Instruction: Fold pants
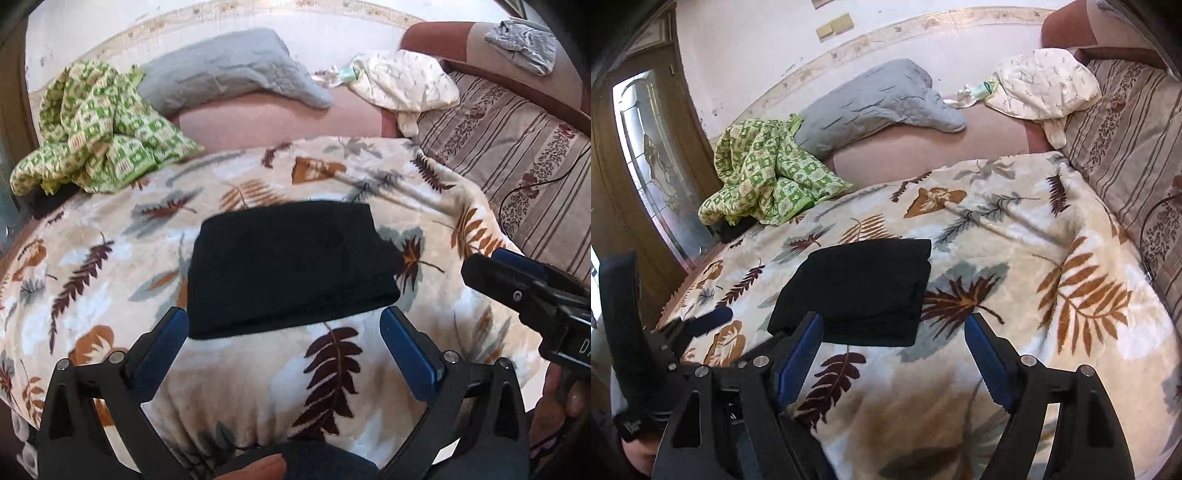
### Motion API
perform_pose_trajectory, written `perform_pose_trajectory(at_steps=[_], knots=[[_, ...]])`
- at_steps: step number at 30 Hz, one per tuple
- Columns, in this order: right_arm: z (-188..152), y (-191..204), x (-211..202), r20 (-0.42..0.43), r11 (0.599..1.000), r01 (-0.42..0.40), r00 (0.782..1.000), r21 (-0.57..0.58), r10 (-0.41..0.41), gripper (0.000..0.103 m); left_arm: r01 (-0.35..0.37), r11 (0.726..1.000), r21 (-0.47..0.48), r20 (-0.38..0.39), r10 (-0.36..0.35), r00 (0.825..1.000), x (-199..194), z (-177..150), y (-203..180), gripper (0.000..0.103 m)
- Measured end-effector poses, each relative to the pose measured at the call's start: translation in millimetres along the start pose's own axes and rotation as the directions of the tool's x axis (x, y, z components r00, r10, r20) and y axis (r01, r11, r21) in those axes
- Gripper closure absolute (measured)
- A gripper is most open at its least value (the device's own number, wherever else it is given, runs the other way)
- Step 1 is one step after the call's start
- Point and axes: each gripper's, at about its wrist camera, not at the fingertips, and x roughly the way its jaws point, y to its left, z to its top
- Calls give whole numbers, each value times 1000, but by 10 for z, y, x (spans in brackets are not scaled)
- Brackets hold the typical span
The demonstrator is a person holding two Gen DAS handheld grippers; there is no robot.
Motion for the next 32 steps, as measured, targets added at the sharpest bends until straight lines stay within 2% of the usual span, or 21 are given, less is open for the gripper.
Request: perform_pose_trajectory(at_steps=[13, 17, 21, 25, 27, 32], knots=[[1, 3, 54, -15, 1000, 27, 1000, -1, -27, 22, 76, 997, -35, -21, -77, 997, 33, -22, 47, 0], [1, 14, 64, -17, 1000, 29, 999, -8, -29, 22, 151, 986, -74, -34, -154, 988, 58, -18, 124, 0], [-1, 22, 66, -18, 999, 31, 999, -8, -31, 22, 190, 977, -100, -47, -195, 980, 82, -26, 159, 0], [-9, 50, 87, -24, 999, 32, 999, -21, -32, 22, 182, 979, -93, -71, -189, 979, 113, -47, 126, 0], [-9, 56, 96, -27, 999, 33, 999, -28, -34, 22, 159, 980, -116, -60, -167, 984, 98, -50, 174, 0], [-13, 61, 95, -27, 999, 36, 999, -35, -37, 22, 153, 978, -141, -71, -164, 984, 131, -68, 233, 0]])
